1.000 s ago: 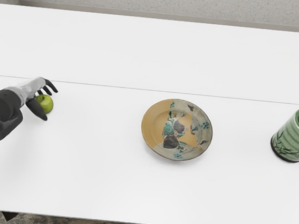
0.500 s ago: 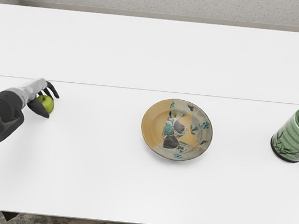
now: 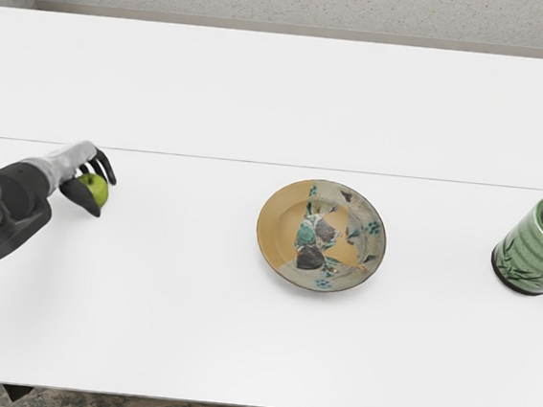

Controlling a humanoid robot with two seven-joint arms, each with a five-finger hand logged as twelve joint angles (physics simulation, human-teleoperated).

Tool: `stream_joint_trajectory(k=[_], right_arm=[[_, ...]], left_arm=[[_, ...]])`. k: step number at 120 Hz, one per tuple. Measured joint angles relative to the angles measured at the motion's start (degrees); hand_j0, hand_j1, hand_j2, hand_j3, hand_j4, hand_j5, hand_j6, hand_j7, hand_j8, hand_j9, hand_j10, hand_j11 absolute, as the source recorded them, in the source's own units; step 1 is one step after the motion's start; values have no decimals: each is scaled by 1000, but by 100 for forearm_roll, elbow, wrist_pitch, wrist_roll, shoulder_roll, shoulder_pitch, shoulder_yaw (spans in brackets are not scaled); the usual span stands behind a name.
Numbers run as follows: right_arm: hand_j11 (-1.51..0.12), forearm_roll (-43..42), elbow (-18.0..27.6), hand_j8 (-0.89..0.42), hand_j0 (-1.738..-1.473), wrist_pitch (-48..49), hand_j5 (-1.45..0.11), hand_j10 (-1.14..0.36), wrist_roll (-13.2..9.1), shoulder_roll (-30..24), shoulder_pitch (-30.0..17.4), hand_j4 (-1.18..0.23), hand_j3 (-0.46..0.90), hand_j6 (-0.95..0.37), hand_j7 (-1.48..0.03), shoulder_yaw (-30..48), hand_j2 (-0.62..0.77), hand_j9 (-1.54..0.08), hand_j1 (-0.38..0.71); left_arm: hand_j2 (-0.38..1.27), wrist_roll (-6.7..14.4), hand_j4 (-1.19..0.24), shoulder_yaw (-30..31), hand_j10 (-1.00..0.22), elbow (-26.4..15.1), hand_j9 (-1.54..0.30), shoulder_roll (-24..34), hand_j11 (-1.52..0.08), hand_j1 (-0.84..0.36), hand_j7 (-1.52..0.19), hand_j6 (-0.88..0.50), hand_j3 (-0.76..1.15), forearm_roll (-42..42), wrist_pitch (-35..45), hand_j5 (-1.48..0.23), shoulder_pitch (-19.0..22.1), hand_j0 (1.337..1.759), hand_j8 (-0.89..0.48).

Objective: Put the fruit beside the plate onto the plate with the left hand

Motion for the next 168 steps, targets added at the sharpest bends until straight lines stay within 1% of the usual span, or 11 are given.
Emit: stream_joint_trajectory(k=[24,25,29,37,38,45,68,87,137,152,168], right_arm=[[0,1,0,0,-1658,0,0,0,0,0,0,0,0,0,0,-4,0,0,-349],[0,1,0,0,-1658,-1,0,0,0,0,0,0,0,0,0,-4,0,0,-349],[0,1,0,0,-1658,0,0,0,0,0,0,0,0,0,0,-5,0,0,-349],[0,0,0,0,-1658,0,0,0,0,0,2,0,0,0,0,-8,0,0,-349],[0,0,0,0,-1658,0,0,0,0,0,2,0,0,0,0,-8,0,0,-349],[0,-1,0,0,-1658,0,0,0,0,0,5,0,0,0,0,-8,0,0,-349],[0,-2,-1,0,-1658,0,0,0,0,0,4,0,0,0,0,-5,0,0,-349],[0,-2,-2,0,-1658,0,0,0,3,0,1,0,0,0,0,-6,0,0,-349],[0,-23,0,0,-1658,0,0,0,9,0,0,0,0,0,0,-20,0,0,-349],[0,-27,0,0,-1658,0,0,0,9,0,4,0,0,0,0,-21,0,0,-349],[0,-28,0,0,-1658,0,0,0,9,0,16,0,0,0,0,-21,0,0,-349]], left_arm=[[413,0,-729,-519,-582,-699,-1012,362,-1010,-306,-1027,-452,0,-35,-132,-1039,-23,1653,-378],[427,1,-735,-546,-599,-730,-1017,368,-1013,-298,-1020,-451,0,-44,-140,-1035,-63,1653,-422],[384,0,-736,-635,-579,-837,-1028,411,-1024,-308,-1040,-447,0,-83,-195,-1059,-204,1653,-369],[459,1,-739,-751,-563,-1003,-1046,445,-1044,-331,-1070,-417,0,-161,-283,-1093,-414,1652,-340],[458,2,-747,-760,-565,-1020,-1050,449,-1046,-330,-1057,-422,0,-169,-290,-1083,-453,1652,-399],[438,0,-746,-812,-561,-1105,-1071,432,-1060,-341,-1068,-408,0,-284,-414,-1112,-760,1651,-363],[517,-1,-743,-904,-515,-1211,-1124,-92,-1096,-386,-1120,-354,0,-661,-895,-1199,-1431,1650,-297],[494,-1,-748,-918,-502,-1226,-1150,-527,-1117,-375,-1155,-345,0,-920,-1062,-1246,-1606,1650,-276],[438,0,-750,-911,-515,-1077,-1179,-1968,-1136,-345,-1210,-331,0,-1451,-1123,-1291,-1658,1649,-280],[416,1,-757,-871,-516,-589,-1187,-2351,-1137,-335,-1207,-348,0,-1431,-1134,-1280,-1572,1649,-282],[470,4,-758,-847,-496,-7,-1191,-2544,-1140,-365,-1216,-326,0,-1404,-1156,-1282,-1475,1647,-265]])
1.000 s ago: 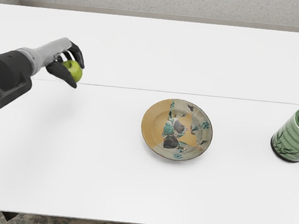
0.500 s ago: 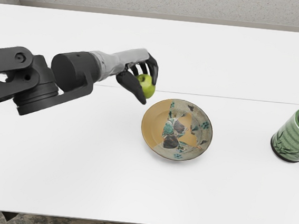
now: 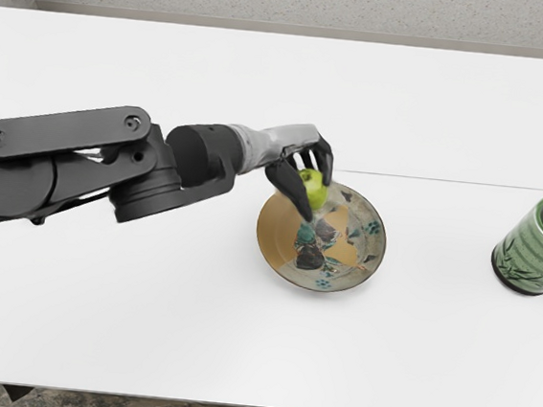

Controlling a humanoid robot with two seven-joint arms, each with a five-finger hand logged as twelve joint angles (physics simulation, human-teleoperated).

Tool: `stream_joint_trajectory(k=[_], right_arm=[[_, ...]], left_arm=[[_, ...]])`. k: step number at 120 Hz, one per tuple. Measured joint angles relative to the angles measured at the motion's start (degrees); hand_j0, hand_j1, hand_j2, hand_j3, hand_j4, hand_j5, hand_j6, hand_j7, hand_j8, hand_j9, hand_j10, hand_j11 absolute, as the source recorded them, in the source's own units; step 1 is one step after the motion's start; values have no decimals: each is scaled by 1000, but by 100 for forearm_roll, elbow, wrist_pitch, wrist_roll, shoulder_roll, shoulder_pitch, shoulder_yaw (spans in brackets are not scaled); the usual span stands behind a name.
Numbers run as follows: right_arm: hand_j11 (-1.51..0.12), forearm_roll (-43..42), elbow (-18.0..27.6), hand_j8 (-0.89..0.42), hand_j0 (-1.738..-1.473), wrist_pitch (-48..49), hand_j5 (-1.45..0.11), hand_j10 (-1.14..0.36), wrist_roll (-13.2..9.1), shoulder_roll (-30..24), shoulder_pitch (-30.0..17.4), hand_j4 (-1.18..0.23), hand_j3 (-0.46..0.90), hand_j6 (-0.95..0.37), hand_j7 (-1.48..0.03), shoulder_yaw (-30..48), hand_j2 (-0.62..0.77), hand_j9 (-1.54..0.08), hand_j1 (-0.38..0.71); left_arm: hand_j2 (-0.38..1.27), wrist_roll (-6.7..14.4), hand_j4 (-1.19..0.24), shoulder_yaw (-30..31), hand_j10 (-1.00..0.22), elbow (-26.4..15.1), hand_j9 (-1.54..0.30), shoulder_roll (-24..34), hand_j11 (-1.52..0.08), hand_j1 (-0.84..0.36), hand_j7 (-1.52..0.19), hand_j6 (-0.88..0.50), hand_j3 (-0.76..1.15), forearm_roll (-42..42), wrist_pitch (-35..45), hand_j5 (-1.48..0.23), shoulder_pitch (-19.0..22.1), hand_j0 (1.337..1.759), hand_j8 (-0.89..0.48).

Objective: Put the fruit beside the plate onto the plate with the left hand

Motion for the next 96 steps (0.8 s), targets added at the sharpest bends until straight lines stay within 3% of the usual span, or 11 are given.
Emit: stream_joint_trajectory(k=[19,28,50,67,81,91,96], right_arm=[[0,0,0,0,-1658,0,0,0,0,0,12,0,0,0,0,-1,0,0,-349],[0,0,0,0,-1658,0,0,0,0,0,15,0,0,-1,0,2,0,0,-349],[0,0,0,0,-1658,0,0,0,0,0,16,0,0,-1,0,4,0,0,-349],[0,0,0,0,-1658,0,0,0,0,0,18,0,0,-1,0,7,0,0,-349],[0,4,0,0,-1658,0,0,0,0,0,18,0,0,-1,0,7,0,0,-349],[0,8,0,0,-1658,0,0,0,0,0,18,0,0,-1,0,7,0,0,-349],[0,13,0,-1,-1658,0,0,0,-1,0,25,0,0,-1,0,9,0,0,-349]], left_arm=[[473,-2,-756,13,-497,401,-1185,-302,-1140,-375,-1212,-322,0,17,-6,-1271,68,1646,-257],[417,-3,-655,-17,-497,471,-994,-522,-962,-336,-1012,-401,0,50,36,-1052,133,1650,-302],[221,-2,-468,-58,-404,520,-666,-495,-654,-168,-674,-365,0,61,79,-690,142,1655,-325],[124,-2,-301,-164,-269,419,-420,-449,-413,11,-424,-249,0,-74,85,-432,99,1656,-229],[74,-2,-185,-513,-167,111,-257,-168,-253,140,-259,-157,0,-1241,-99,-263,177,1657,-145],[51,-2,-134,-1063,-122,-46,-185,608,-182,197,-186,-115,0,-2741,-1082,-189,483,1657,-108],[43,-2,-115,-1357,-105,-88,-158,845,-156,218,-159,-100,0,-3491,-1792,-162,912,1658,-93]])
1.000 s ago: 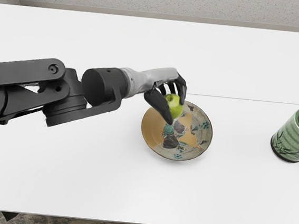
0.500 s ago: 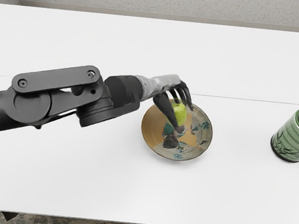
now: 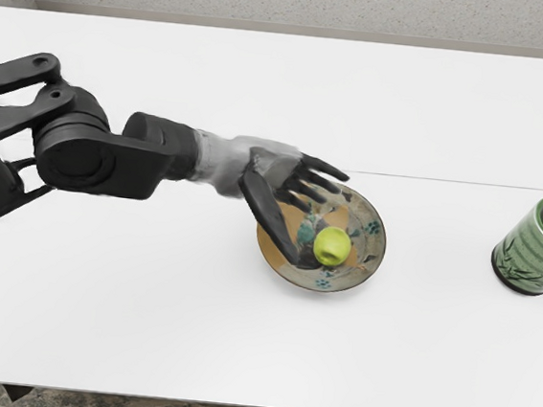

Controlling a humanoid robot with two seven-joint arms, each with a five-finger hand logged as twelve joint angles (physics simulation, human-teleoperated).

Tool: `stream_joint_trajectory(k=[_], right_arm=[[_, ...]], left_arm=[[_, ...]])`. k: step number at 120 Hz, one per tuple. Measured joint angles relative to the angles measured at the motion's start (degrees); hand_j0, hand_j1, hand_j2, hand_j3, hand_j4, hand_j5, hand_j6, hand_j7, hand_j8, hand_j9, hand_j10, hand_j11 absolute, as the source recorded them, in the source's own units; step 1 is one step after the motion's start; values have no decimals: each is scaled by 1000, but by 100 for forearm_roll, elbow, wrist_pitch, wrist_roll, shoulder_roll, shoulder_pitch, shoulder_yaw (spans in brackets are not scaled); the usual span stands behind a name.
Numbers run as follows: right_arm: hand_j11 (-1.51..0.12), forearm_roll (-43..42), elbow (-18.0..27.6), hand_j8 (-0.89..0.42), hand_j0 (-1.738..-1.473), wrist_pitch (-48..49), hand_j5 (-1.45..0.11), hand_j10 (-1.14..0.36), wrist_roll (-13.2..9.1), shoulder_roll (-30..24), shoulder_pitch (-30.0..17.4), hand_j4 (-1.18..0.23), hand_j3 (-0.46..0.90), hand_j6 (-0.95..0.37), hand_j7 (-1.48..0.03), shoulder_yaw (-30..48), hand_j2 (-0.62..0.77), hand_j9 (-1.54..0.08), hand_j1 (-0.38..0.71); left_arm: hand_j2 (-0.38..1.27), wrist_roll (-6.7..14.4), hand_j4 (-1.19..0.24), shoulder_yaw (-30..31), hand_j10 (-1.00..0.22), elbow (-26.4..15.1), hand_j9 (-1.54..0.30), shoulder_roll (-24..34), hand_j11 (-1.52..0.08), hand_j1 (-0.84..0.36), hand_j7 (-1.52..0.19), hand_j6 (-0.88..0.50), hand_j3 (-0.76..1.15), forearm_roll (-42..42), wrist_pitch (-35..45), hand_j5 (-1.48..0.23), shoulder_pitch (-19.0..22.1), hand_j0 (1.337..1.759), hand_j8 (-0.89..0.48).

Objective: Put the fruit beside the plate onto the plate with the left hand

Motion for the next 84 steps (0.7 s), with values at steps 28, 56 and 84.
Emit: stream_joint_trajectory(k=[28,56,84], right_arm=[[0,12,8,0,-1658,1,0,0,-4,0,26,0,0,0,0,7,0,0,-349],[0,13,12,0,-1658,4,0,0,-3,0,32,0,0,0,0,10,0,0,-349],[0,13,22,0,-1658,6,0,0,-1,0,37,0,0,0,0,15,0,0,-349]], left_arm=[[17,0,-50,-946,-46,-84,-68,1771,-67,292,-68,-44,0,-2330,-2039,-69,513,1658,-42],[8,0,-27,-1043,-26,-53,-37,3263,-37,317,-37,-25,0,-2843,-2264,-37,944,1658,-24],[5,0,-19,-995,-19,45,-27,3749,-27,325,-27,-18,0,-2876,-2290,-27,1151,1658,-18]])
